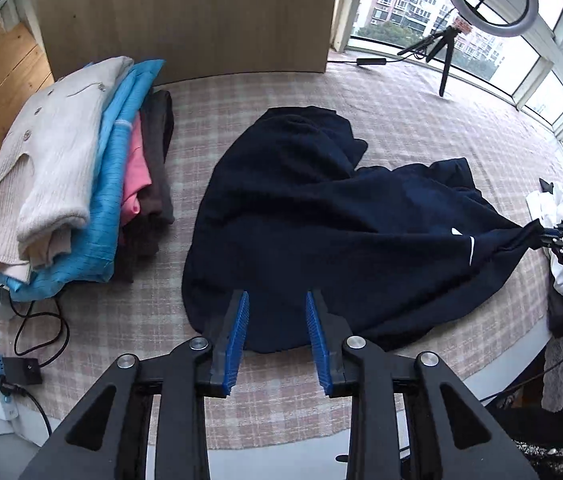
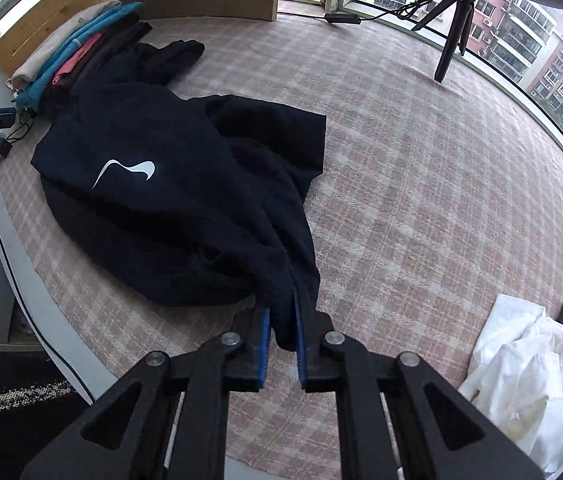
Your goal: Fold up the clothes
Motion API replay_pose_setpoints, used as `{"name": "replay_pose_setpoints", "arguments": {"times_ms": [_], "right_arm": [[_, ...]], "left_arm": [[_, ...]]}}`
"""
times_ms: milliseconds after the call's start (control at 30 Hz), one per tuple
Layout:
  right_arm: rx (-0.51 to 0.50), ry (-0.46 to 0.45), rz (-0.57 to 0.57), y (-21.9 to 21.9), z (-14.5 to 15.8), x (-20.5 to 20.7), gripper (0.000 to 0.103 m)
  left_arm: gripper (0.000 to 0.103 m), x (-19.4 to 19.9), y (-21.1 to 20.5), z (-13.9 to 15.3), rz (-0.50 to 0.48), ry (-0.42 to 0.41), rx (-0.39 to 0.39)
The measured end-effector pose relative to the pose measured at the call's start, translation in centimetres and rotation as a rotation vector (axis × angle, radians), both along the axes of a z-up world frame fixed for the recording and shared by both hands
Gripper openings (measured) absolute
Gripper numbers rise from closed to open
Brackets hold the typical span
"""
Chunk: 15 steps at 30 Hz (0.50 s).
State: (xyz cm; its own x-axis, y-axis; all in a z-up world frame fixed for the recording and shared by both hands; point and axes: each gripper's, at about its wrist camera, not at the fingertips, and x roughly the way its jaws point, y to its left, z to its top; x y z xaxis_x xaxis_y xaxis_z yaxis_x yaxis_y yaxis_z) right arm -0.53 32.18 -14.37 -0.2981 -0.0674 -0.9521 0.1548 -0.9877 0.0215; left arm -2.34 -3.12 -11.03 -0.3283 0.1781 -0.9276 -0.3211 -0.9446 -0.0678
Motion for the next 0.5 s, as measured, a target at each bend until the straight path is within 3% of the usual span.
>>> {"name": "replay_pose_setpoints", "arguments": {"times_ms": [200,267,300,400,500], "right_arm": [[-0.030,0.025,-0.010,0.7,-0.3,0.3,0.010],[-0.042,0.028,-0.019,1.0,-0.5,0.4,0.010],[-0.048,0.030,-0.024,1.2,-0.6,0.5,0.010],[-0.085,0.063,-0.040,1.7,0.0,1.0,0.010],[-0.115,0.103,-0.036,1.5,1.0,0.3,0.008]], "left_arm": [[0.041,0.2,11.8,-4.4,-0.361,0.000,-0.087],[0.026,-0.3,13.4,-6.3,-0.401,-0.027,-0.149],[0.001,-1.0,13.1,-6.5,-0.374,-0.046,-0.150],[0.000,-3.6,11.0,-5.5,-0.263,-0.074,-0.117],[0.000,-6.8,8.0,-0.2,-0.165,0.048,-0.093]]}}
